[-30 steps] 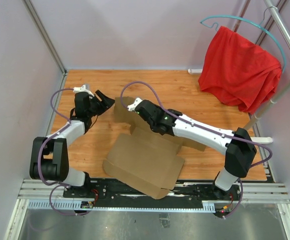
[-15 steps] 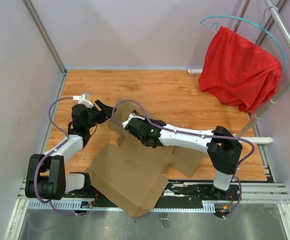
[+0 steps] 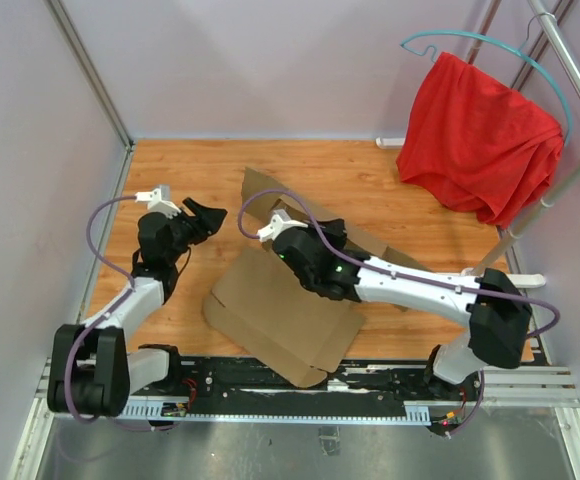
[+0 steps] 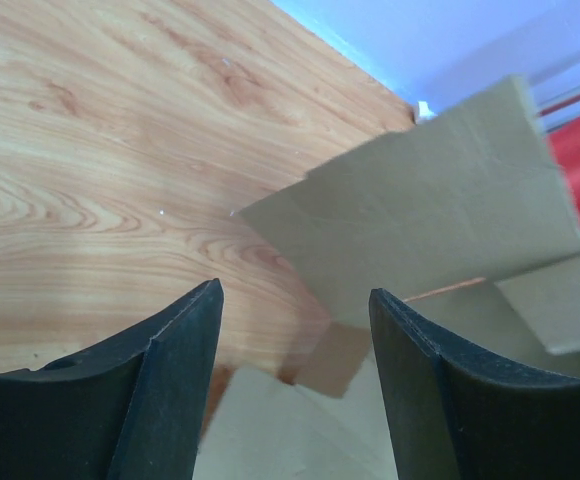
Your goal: Fold the paper box
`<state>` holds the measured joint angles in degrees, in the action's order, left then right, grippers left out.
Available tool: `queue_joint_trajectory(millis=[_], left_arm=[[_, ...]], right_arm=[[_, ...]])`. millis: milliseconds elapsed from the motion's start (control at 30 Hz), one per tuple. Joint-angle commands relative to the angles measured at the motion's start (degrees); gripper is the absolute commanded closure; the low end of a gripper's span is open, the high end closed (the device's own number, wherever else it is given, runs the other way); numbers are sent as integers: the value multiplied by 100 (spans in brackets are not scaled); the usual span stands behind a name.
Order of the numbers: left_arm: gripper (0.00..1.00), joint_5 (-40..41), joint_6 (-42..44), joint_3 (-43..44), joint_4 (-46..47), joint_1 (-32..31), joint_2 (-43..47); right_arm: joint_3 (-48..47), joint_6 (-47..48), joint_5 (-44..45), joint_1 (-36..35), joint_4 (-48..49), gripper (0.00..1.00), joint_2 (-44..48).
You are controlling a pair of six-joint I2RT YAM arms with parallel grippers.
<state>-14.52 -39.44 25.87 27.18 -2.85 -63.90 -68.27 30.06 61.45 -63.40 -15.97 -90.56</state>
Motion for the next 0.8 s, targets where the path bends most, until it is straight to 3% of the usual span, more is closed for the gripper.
queue_joint_trajectory(millis=[0, 133, 300, 467, 767], left_arm=[[34, -92, -86, 225, 802, -5, -722], [34, -269, -285, 480, 1492, 4, -1359], [34, -385, -285, 727, 2067, 4, -1827], [37, -1048, -334, 980, 2465, 4, -2382], [50, -2098, -763, 608, 3704, 4, -2953]], right_arm=[[966, 957, -108, -95, 1573, 99, 591], [1752, 1304, -153, -133, 2407, 99, 863], [2079, 1307, 156, -226, 2626, 99, 858], [2232, 1623, 436, -396, 3021, 99, 731], [1928, 1223, 326, -548, 2378, 99, 711]])
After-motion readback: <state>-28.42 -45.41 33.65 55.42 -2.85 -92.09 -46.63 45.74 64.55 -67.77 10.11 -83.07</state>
